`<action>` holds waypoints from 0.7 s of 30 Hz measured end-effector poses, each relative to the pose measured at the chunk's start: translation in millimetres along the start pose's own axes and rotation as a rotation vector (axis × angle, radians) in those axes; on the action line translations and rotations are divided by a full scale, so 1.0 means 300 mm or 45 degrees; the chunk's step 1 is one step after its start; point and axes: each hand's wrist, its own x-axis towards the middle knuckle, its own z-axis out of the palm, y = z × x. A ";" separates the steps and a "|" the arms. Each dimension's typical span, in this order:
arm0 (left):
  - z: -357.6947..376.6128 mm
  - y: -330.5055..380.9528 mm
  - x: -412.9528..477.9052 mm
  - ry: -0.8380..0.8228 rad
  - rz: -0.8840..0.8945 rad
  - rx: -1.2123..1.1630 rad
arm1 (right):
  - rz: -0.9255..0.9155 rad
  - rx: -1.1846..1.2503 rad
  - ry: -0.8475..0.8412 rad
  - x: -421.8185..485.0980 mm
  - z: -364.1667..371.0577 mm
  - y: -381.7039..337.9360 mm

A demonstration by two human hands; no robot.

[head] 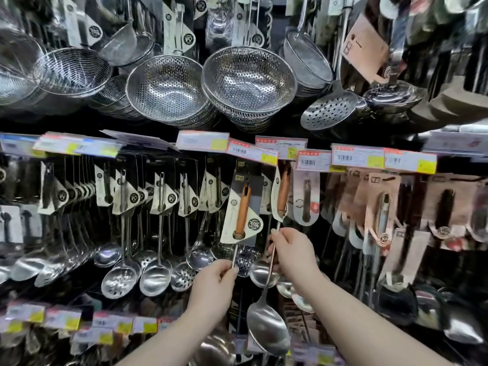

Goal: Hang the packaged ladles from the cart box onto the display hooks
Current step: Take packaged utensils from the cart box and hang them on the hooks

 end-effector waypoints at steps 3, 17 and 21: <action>0.006 -0.012 0.005 -0.004 -0.006 -0.011 | -0.062 -0.070 0.042 -0.006 -0.005 0.000; 0.002 -0.042 0.011 0.040 -0.047 -0.029 | 0.030 -0.082 -0.010 0.075 0.031 -0.019; 0.007 -0.042 0.018 0.026 -0.070 -0.046 | 0.070 -0.113 0.012 0.152 0.047 0.008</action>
